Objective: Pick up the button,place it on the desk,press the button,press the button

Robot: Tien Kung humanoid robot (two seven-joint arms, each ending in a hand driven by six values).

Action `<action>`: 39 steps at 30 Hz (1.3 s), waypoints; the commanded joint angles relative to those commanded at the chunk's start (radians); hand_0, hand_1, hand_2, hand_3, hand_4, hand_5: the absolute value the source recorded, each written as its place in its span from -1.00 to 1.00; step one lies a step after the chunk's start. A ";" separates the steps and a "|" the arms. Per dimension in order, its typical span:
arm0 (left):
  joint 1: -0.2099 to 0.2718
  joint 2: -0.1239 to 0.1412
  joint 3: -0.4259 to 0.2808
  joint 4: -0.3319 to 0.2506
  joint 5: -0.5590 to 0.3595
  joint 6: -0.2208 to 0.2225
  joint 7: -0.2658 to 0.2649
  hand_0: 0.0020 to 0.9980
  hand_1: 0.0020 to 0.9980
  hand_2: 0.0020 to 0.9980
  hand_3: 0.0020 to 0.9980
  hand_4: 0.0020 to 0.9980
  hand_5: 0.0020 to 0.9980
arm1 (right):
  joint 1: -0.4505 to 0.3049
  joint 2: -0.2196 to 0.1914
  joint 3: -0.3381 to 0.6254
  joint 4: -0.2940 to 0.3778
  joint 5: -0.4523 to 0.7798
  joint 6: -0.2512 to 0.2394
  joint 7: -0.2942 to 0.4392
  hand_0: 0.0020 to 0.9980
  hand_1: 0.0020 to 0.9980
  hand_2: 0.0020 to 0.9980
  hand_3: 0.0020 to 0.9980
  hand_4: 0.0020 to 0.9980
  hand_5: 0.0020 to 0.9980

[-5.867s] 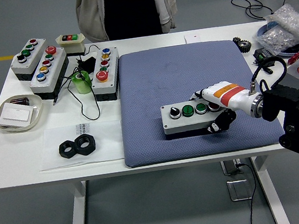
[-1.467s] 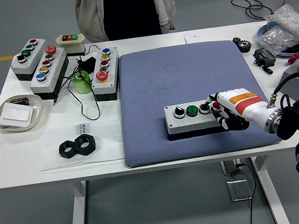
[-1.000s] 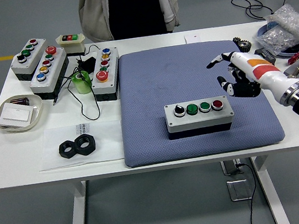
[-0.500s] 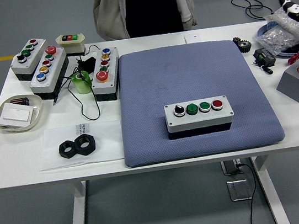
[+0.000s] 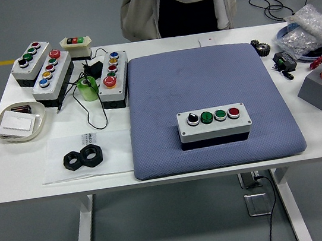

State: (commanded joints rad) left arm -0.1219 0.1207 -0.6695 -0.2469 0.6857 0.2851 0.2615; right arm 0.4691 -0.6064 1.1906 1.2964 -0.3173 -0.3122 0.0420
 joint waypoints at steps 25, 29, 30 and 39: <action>-0.001 -0.003 0.001 0.001 -0.002 0.001 -0.003 0.36 0.30 0.49 0.56 0.34 1.00 | -0.012 -0.003 0.024 0.004 0.015 -0.007 -0.021 0.91 0.71 0.81 0.80 0.21 0.08; 0.000 -0.002 -0.002 0.001 0.002 0.000 -0.002 0.36 0.30 0.49 0.56 0.34 1.00 | -0.013 -0.006 0.030 0.006 0.018 -0.008 -0.024 0.91 0.71 0.81 0.79 0.20 0.09; 0.000 -0.002 -0.003 0.001 0.003 0.000 -0.002 0.36 0.30 0.49 0.56 0.34 1.00 | -0.013 -0.006 0.032 0.006 0.019 -0.008 -0.024 0.91 0.71 0.81 0.79 0.20 0.09; 0.005 -0.002 -0.008 0.001 0.013 0.000 0.002 0.36 0.30 0.49 0.56 0.34 1.00 | -0.018 -0.008 0.028 0.009 0.020 -0.009 -0.026 0.91 0.71 0.80 0.78 0.19 0.11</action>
State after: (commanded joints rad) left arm -0.1169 0.1184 -0.6778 -0.2462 0.6987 0.2851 0.2632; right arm 0.4511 -0.6142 1.2187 1.3051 -0.2969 -0.3213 0.0157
